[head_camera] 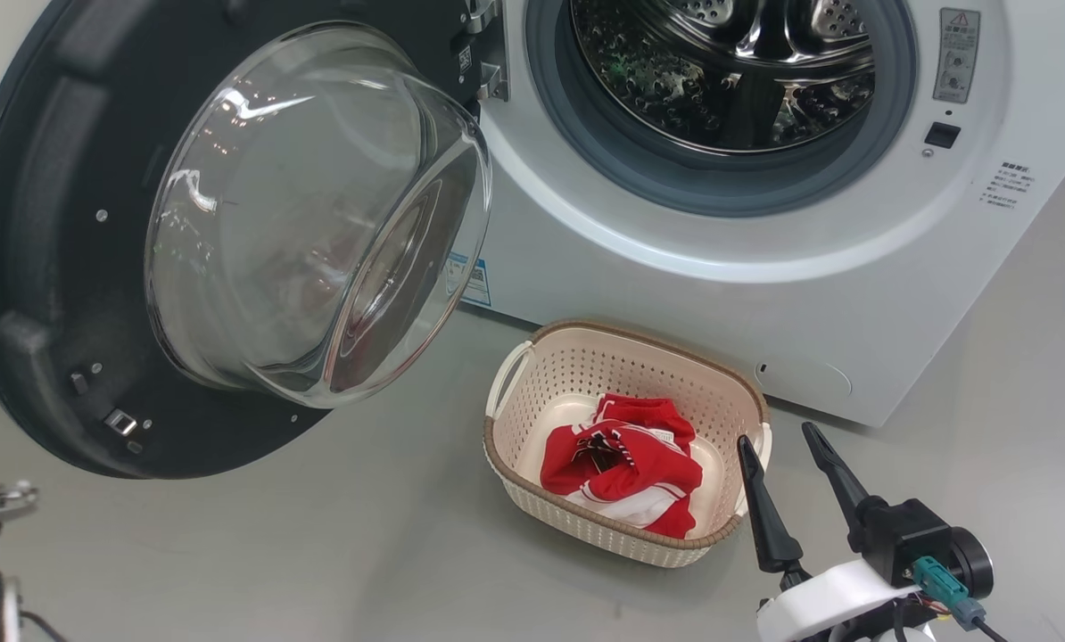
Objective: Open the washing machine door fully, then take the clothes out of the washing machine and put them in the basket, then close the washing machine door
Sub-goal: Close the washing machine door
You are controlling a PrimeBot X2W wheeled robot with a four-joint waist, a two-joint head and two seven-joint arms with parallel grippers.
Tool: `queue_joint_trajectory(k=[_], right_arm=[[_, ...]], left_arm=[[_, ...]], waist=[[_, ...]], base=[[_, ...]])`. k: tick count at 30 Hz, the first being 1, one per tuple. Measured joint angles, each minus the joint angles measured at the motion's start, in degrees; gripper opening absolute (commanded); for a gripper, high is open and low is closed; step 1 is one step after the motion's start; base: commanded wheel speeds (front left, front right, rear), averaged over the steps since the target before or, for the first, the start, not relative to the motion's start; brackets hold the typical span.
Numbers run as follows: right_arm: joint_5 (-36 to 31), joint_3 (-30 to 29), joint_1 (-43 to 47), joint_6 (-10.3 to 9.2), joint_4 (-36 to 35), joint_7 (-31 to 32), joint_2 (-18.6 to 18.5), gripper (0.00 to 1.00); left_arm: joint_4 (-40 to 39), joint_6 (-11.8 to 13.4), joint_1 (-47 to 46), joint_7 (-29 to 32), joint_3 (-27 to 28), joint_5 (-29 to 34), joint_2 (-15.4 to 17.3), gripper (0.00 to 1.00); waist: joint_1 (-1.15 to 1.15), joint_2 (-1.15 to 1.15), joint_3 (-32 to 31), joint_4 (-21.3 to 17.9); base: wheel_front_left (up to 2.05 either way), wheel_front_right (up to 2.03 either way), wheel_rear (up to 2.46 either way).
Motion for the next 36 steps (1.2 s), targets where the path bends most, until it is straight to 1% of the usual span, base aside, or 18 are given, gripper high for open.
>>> queue_joint_trajectory(k=[3, 9, 11, 12, 15, 20, 25, 27, 30, 36], right_arm=[[-0.18, 0.09, -0.19, 0.00, -0.10, 0.00, -0.15, 1.00], [-0.41, 0.55, -1.16, 0.11, -0.18, 0.00, -0.74, 1.00], [-0.60, 0.64, -1.50, 0.13, -0.20, 0.00, -0.80, 1.00], [-0.71, 0.62, -1.91, 0.16, -0.22, 0.00, -0.91, 1.00], [-0.71, 0.51, -1.96, 0.16, -0.16, 0.00, -1.07, 1.00], [-0.71, 0.57, -2.02, 0.19, -0.11, 0.00, -1.11, 1.00], [-0.71, 0.76, -2.08, 0.27, -0.09, 0.16, -1.15, 1.00], [-0.71, 0.78, -2.09, 0.63, -0.07, 0.16, -1.19, 1.00], [-0.71, 0.83, -2.10, 0.63, -0.01, 0.16, -1.32, 1.00], [-0.73, 0.91, -2.10, 0.66, 0.21, 0.18, -1.42, 1.00]], left_arm=[[2.76, 0.57, -1.54, 1.27, 3.03, -1.47, 2.67, 0.00], [11.39, 3.69, -3.36, 5.00, 7.04, -6.14, 7.36, 0.00], [14.23, 4.47, -3.69, 6.66, 7.32, -8.05, 8.33, 0.00], [16.83, 4.82, -4.00, 8.69, 7.09, -9.12, 9.21, 0.00], [20.57, 5.59, -4.89, 11.00, 6.22, -10.74, 9.77, 0.00], [25.14, 6.05, -5.38, 14.71, 5.10, -12.89, 10.67, 0.00], [28.11, 6.02, -5.54, 18.05, 4.07, -14.50, 10.83, 0.00], [29.17, 5.89, -5.82, 19.30, 3.67, -14.90, 10.99, 0.00], [30.29, 5.38, -6.31, 21.27, 3.08, -15.64, 11.13, 0.00], [32.00, 3.38, -6.56, 25.23, 2.56, -18.00, 12.05, 0.00]], waist=[[0.00, 0.00, 0.50, 0.03], [0.00, 0.00, 1.62, -0.26], [0.00, 0.00, 1.98, -0.50], [0.00, 0.00, 2.32, -0.72], [0.00, 0.00, 2.67, -0.99], [0.00, 0.00, 2.84, -1.20], [0.00, 0.00, 2.96, -1.37], [0.00, 0.00, 3.00, -1.42], [0.00, 0.00, 3.01, -1.44], [0.00, 0.00, 2.90, -1.42]], base=[[0.00, 0.00, 0.00], [0.00, 0.00, 0.00], [0.00, 0.00, 0.00], [0.00, 0.00, 0.00], [0.00, 0.00, 0.00], [0.00, 0.00, 0.00], [0.00, 0.00, 0.00], [0.00, 0.00, 0.00], [0.00, 0.00, 0.00], [0.00, 0.00, 0.00]])
